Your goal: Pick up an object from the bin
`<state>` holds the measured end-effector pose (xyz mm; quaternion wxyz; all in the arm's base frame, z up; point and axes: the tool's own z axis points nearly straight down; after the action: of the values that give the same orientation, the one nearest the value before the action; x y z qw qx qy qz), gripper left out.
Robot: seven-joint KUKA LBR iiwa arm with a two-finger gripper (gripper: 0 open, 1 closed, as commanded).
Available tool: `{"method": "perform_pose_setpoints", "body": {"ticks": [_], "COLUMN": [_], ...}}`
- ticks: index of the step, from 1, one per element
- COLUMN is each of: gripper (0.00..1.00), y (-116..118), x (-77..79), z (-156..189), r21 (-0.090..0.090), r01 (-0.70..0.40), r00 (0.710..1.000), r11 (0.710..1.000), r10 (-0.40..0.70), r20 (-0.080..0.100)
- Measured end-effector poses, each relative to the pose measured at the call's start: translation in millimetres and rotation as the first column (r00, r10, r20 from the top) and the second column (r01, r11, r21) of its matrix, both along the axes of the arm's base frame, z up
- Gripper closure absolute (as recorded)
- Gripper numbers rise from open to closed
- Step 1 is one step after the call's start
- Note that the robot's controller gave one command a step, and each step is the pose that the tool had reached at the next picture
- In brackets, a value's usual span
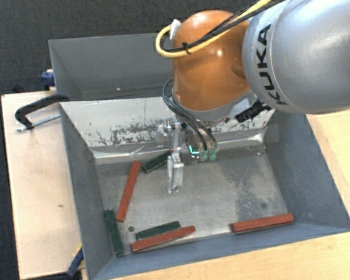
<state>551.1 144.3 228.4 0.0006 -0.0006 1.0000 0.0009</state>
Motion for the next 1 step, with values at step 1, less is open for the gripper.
{"method": "perform_pose_setpoints", "body": {"ticks": [1], "gripper": [0.00], "y": [-0.5], "x": [0.3], "z": [0.3], "r21": [0.000], "r01": [0.001], "r00": [1.000], "r11": [1.000], "r10": [-0.001], "r20": [0.001]}}
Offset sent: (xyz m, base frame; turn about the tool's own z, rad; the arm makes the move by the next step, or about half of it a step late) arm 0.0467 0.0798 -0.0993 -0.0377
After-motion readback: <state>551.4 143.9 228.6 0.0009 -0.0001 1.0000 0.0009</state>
